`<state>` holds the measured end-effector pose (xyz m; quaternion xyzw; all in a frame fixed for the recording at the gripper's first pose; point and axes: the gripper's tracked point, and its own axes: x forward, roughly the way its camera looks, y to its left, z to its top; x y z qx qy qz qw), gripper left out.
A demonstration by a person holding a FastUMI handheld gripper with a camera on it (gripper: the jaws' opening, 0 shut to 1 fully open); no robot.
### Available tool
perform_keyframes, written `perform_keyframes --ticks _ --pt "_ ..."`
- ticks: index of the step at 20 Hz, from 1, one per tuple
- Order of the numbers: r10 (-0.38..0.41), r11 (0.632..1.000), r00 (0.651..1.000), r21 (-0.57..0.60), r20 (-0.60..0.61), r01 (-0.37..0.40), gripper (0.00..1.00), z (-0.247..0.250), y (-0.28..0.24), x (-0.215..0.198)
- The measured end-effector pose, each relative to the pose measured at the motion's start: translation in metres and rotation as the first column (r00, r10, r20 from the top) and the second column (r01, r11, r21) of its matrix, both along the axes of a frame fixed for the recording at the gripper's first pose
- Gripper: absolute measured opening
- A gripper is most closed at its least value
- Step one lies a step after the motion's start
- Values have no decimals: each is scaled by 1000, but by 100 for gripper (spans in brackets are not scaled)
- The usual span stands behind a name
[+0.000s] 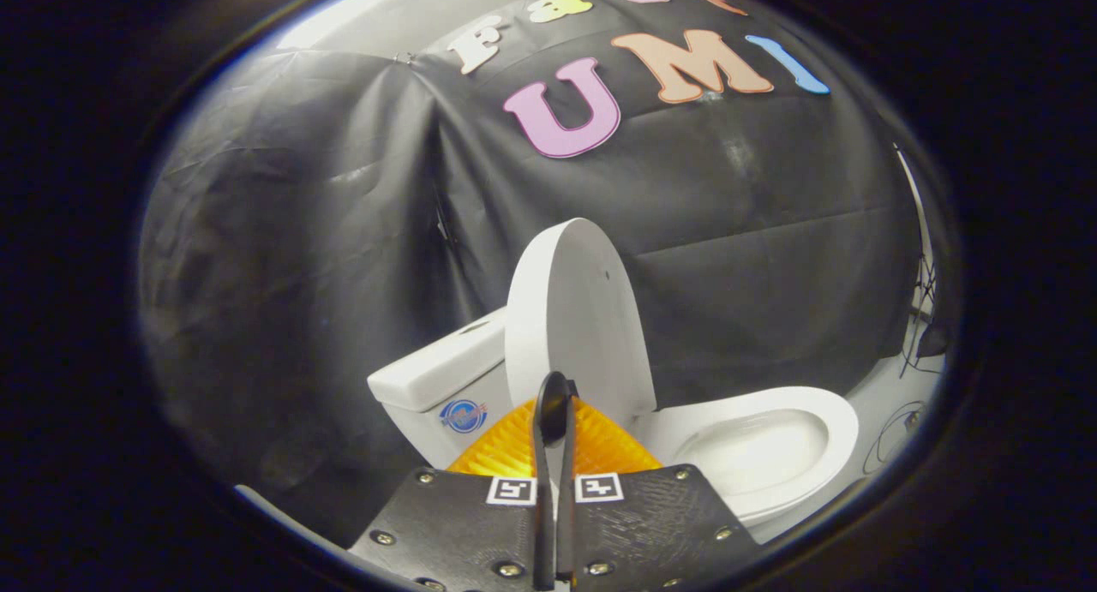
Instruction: Open the toilet lid.
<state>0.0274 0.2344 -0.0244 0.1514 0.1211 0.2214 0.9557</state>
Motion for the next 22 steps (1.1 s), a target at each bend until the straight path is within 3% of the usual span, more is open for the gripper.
perform_keyframes --ticks 14,22 --pt "80 996 996 -36 35 -78 3 0 66 -1" --pt "62 984 993 -170 100 -44 3 2 84 1"
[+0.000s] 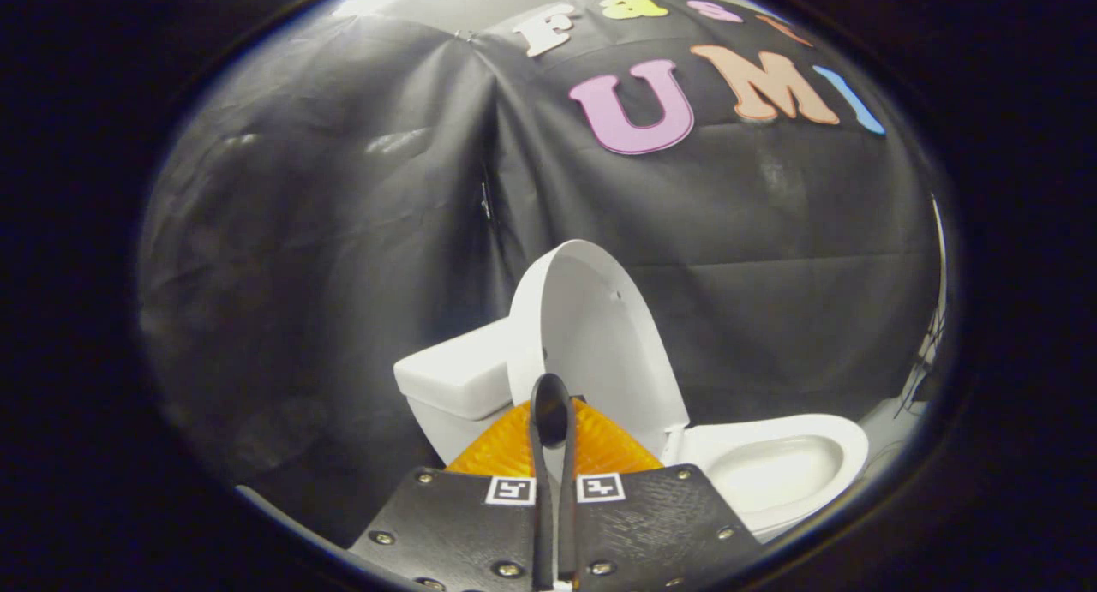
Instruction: Open the toilet lid.
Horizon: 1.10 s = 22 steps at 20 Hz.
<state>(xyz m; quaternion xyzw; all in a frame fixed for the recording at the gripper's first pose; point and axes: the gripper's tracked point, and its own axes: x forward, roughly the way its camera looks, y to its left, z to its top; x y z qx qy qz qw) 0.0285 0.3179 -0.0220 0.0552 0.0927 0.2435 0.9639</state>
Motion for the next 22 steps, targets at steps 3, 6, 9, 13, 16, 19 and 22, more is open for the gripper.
perform_keyframes --ticks 3,6,9,13,16,19,22 --pt "-32 999 999 -20 13 33 4 -1 1 -1" --pt "-52 999 998 -14 18 53 4 0 1 0" --pt "-52 999 999 -2 12 52 5 1 1 2" --pt "-26 999 1000 -28 -1 26 9 -3 4 0" --pt "16 1000 998 8 -52 -16 19 -8 7 -5" --pt "33 996 994 85 -100 -24 28 -5 2 -7" --pt "23 997 996 69 -89 -17 54 2 -19 -7"
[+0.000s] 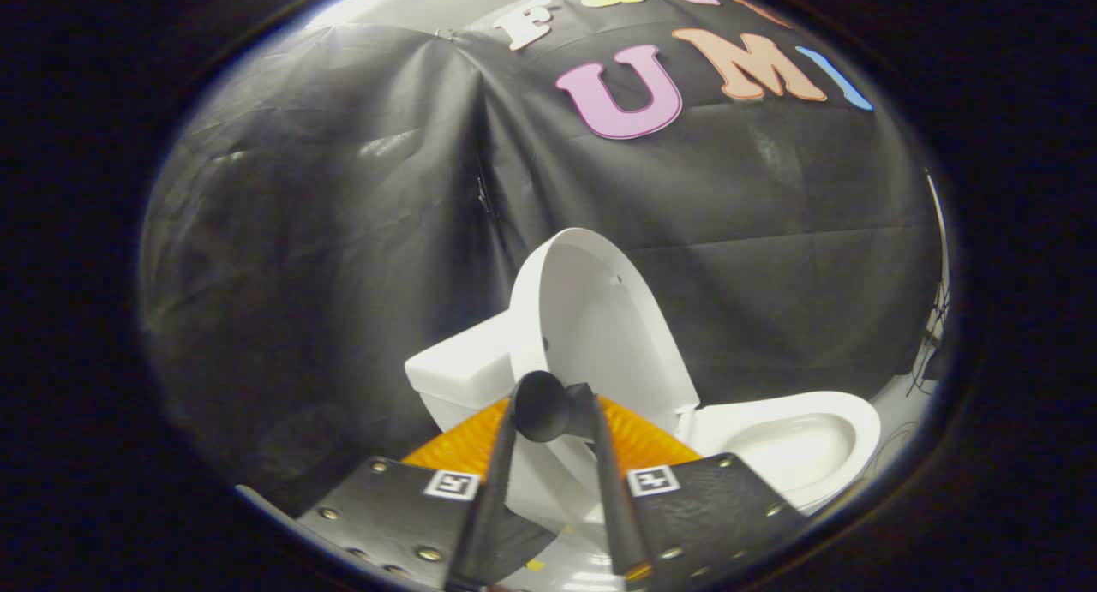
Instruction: Open the toilet lid.
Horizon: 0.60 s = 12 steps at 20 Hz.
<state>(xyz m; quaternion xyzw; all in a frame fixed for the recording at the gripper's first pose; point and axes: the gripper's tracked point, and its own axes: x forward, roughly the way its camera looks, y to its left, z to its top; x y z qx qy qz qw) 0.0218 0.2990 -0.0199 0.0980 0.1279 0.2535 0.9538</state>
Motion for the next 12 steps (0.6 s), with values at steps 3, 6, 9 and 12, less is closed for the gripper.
perform_keyframes --ticks 3,6,9,12 --pt "-37 999 999 2 37 37 88 15 -24 -3" --pt "-89 996 994 3 62 89 100 30 -57 3" --pt "-127 991 988 -22 90 130 100 40 -90 7" --pt "-162 985 981 -40 105 167 100 48 -121 9"
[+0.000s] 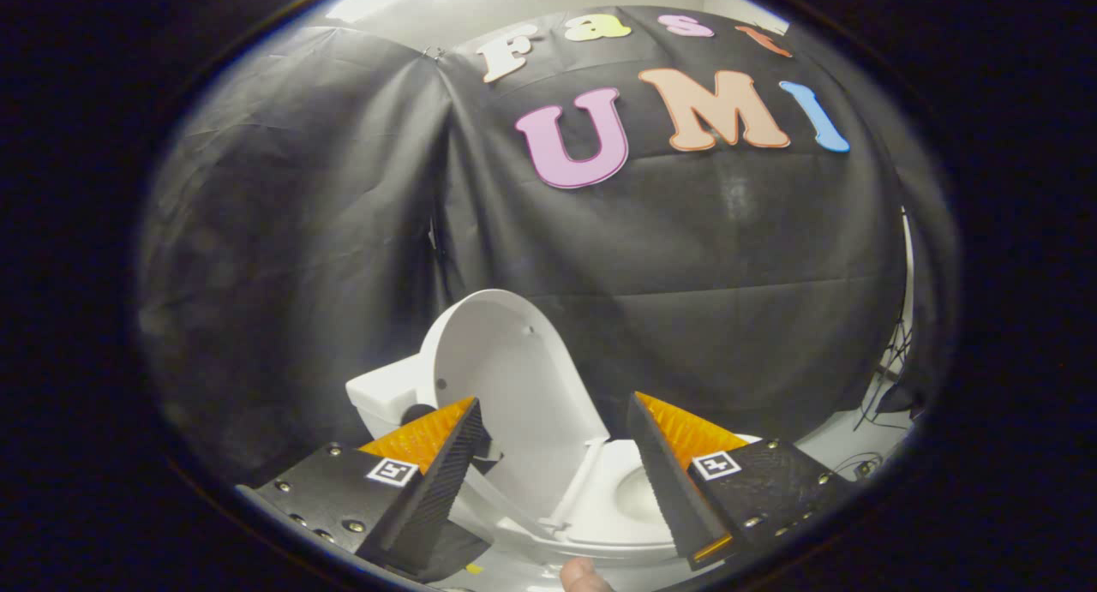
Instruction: Open the toilet lid.
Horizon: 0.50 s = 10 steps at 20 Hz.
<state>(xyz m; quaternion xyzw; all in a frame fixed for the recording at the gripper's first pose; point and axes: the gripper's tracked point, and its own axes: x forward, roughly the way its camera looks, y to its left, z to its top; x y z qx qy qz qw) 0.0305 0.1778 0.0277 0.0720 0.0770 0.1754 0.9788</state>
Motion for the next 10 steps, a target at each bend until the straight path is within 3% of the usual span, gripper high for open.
perform_keyframes --ticks 10 --pt "-72 995 996 -68 56 76 100 34 -73 -18"
